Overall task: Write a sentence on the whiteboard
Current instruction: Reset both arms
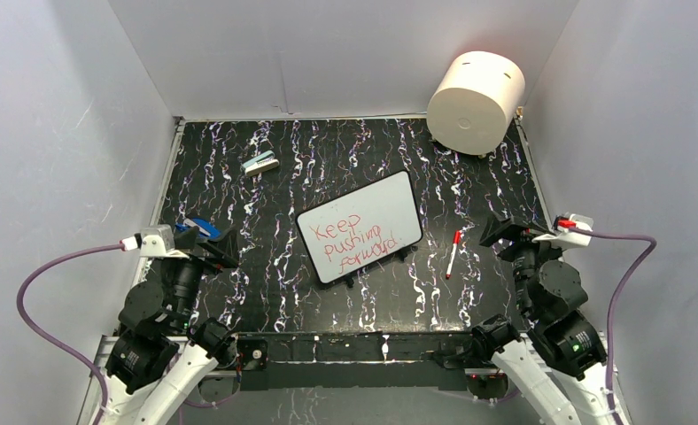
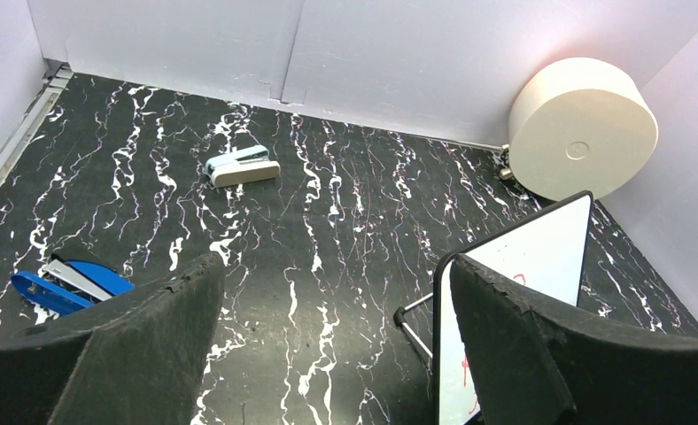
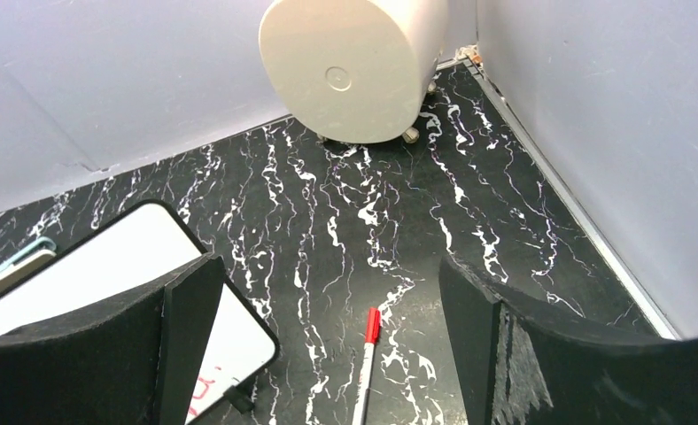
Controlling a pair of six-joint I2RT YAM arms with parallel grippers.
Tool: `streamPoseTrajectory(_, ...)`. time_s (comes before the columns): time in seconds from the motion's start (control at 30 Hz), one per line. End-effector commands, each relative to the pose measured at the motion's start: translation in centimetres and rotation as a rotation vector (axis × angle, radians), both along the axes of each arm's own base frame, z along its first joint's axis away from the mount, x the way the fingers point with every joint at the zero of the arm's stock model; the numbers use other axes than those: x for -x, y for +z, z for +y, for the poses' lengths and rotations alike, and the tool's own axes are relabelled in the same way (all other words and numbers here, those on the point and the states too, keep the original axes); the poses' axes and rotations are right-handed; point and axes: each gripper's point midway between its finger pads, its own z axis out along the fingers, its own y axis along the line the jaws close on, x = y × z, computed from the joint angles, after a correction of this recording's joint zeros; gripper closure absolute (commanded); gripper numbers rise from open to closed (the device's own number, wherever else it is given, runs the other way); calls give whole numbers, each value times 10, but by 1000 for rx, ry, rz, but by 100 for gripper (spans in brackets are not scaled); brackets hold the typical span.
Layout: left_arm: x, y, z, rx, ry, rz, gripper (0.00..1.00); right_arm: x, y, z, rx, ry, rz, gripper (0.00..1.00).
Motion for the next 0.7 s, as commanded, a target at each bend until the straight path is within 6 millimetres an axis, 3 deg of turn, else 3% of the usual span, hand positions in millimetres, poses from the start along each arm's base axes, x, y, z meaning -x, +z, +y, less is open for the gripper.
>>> streamPoseTrajectory(0.0,1,9,2,6,1,-52,6,1,10,2,63,40,-92,1)
streamPoseTrajectory(0.67,2,8,-3,-4,-27,-93,6,-1,2,6,76,57,-73,1)
